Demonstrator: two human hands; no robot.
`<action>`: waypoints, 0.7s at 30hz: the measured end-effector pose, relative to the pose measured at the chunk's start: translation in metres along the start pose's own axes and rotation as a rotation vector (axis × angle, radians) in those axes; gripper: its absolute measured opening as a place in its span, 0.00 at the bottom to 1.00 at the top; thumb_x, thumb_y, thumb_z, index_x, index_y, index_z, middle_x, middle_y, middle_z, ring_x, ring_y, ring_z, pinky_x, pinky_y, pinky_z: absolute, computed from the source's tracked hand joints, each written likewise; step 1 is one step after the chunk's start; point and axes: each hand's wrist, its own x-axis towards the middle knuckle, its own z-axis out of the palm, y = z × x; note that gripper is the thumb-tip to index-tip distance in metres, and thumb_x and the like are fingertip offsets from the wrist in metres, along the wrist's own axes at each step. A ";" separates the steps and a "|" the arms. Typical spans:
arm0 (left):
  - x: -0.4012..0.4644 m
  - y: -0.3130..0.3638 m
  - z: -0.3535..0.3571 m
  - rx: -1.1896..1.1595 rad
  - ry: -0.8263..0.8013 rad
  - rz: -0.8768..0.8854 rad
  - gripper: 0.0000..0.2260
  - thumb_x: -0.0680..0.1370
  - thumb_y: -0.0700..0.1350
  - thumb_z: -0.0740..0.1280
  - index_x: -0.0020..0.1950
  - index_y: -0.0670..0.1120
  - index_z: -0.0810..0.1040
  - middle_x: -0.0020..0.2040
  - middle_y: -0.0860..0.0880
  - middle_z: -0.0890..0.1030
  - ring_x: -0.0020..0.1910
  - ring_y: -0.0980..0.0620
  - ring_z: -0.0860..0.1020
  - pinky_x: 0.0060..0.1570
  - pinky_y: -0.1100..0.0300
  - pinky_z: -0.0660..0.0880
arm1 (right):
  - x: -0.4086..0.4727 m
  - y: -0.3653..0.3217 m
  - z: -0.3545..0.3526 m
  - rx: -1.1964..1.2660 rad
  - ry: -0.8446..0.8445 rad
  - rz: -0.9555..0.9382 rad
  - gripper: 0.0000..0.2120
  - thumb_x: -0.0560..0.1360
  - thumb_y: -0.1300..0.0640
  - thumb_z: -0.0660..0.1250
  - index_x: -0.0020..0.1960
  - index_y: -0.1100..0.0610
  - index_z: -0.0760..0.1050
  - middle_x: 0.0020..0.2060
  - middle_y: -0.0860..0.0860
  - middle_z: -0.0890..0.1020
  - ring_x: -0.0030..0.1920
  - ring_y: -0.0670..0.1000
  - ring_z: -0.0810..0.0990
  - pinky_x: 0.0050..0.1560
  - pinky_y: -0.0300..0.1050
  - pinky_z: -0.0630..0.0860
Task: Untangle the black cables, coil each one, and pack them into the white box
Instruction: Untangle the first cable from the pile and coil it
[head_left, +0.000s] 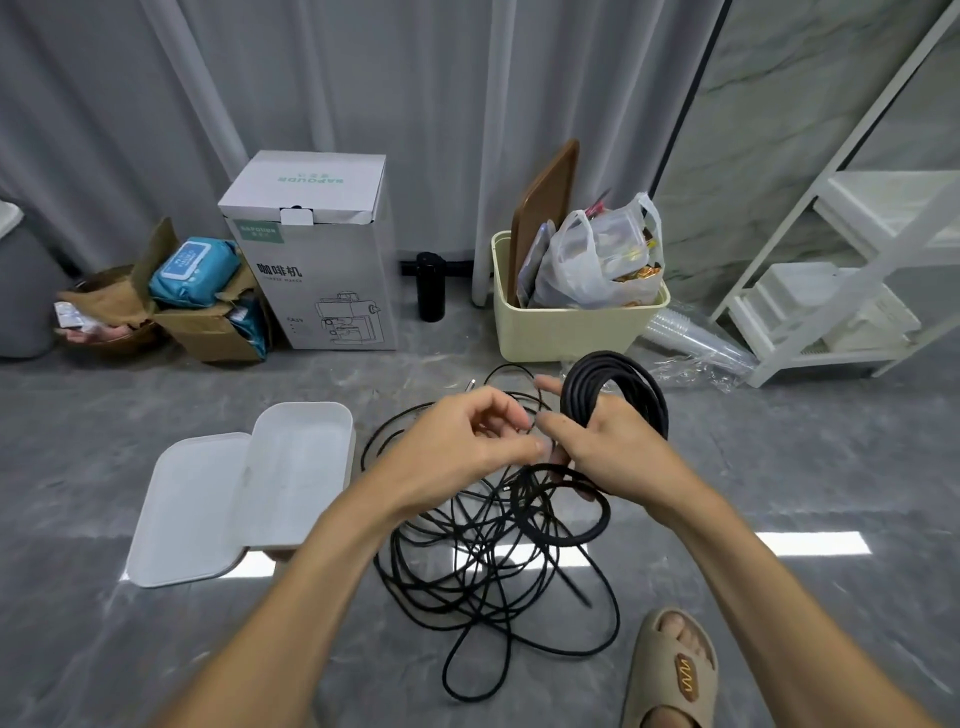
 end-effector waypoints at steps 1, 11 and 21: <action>-0.001 -0.001 0.002 0.039 -0.039 -0.036 0.10 0.72 0.50 0.76 0.49 0.50 0.79 0.38 0.56 0.78 0.37 0.60 0.75 0.41 0.67 0.70 | 0.000 -0.002 0.000 -0.004 0.024 -0.006 0.07 0.79 0.56 0.64 0.45 0.56 0.79 0.63 0.40 0.79 0.33 0.46 0.80 0.34 0.36 0.72; 0.002 -0.001 -0.005 -0.119 0.012 -0.071 0.05 0.76 0.39 0.72 0.50 0.44 0.81 0.29 0.49 0.67 0.23 0.56 0.68 0.28 0.58 0.75 | -0.001 -0.016 0.002 0.286 -0.038 0.033 0.16 0.82 0.52 0.63 0.69 0.48 0.72 0.25 0.52 0.76 0.24 0.46 0.71 0.23 0.37 0.66; 0.003 0.001 -0.019 0.040 0.129 0.209 0.09 0.72 0.35 0.73 0.42 0.47 0.76 0.36 0.51 0.80 0.36 0.54 0.77 0.40 0.61 0.73 | -0.017 -0.030 -0.005 0.480 -0.448 0.074 0.18 0.79 0.41 0.62 0.47 0.56 0.74 0.24 0.52 0.65 0.20 0.48 0.59 0.25 0.38 0.60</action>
